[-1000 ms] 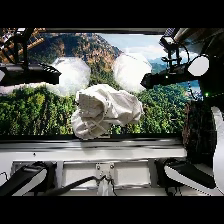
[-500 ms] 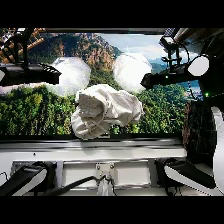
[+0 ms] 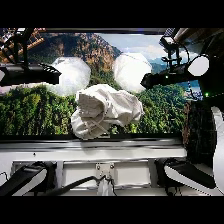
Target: Fold the clothes and pants, and hang the long-sleeved shirts on hangers.
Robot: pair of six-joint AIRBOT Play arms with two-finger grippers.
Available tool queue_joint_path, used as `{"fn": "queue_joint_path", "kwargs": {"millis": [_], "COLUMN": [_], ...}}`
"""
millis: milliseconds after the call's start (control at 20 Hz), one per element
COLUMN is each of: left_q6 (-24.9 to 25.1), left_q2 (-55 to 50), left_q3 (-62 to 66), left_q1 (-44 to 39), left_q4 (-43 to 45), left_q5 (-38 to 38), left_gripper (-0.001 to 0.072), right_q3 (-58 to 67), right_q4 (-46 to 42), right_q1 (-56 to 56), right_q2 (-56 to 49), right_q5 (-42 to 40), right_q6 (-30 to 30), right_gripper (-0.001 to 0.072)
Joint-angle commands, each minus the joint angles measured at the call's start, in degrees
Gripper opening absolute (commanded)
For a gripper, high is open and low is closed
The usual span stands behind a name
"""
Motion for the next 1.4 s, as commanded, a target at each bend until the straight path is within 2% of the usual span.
{"fn": "queue_joint_path", "kwargs": {"millis": [0, 100, 250, 400, 550, 700, 800, 900, 1000, 1050, 1100, 1350], "left_q6": [-0.02, -0.02, 0.02, 0.02, 0.15, -1.03, -2.34, -1.38, 0.46, 0.42, 0.15, 0.96], "left_q2": [0.00, 0.00, -0.02, -0.24, -1.60, -1.55, -1.44, -1.46, -1.73, -2.25, -3.21, -11.15], "left_q3": [0.07, 0.07, 0.04, -0.22, -2.36, -10.88, -18.01, -24.06, -27.39, -27.93, -27.93, -27.80], "left_q1": [-0.04, -0.04, -0.04, -0.15, -1.01, -4.02, -6.05, -8.76, -11.45, -12.59, -13.64, -17.33], "left_q4": [-0.90, -4.37, -11.47, -11.78, -12.24, -13.84, -22.73, -31.82, -34.93, -34.95, -35.06, -45.16], "left_q5": [0.04, 0.04, 1.01, 4.48, 0.04, -1.77, 0.13, 4.94, 10.01, 12.15, 14.25, 24.74], "left_gripper": [0.0033, 0.0033, 0.0033, 0.0033, 0.0033, 0.0033, 0.0046, 0.0180, 0.0206, 0.0318, 0.0381, 0.0576], "right_q3": [0.04, 0.04, 0.04, 0.07, 0.04, 0.04, -0.02, -0.35, -1.01, -1.49, -2.01, -6.56], "right_q4": [0.07, 0.20, 0.28, 0.26, 0.26, 0.22, 0.02, 0.07, 0.61, 1.44, 2.45, 7.50], "right_q1": [0.07, 0.11, 0.11, 0.11, 0.11, 0.11, 0.11, 0.11, 0.11, 0.11, 0.13, 0.46], "right_q2": [0.02, 0.02, 0.02, 0.02, 0.04, 0.00, 0.00, 0.00, 0.00, 0.00, -0.02, 0.00], "right_q5": [-0.37, -0.90, -8.17, -16.90, -22.77, -21.22, -19.37, -18.93, -18.82, -18.82, -18.60, -17.88], "right_q6": [0.04, 0.04, 0.04, 0.04, 0.04, 0.02, 0.00, 0.00, 0.02, 0.00, 0.02, 0.00], "right_gripper": [0.0691, 0.0691, 0.0691, 0.0691, 0.0691, 0.0691, 0.0691, 0.0691, 0.0691, 0.0691, 0.0691, 0.0691]}}
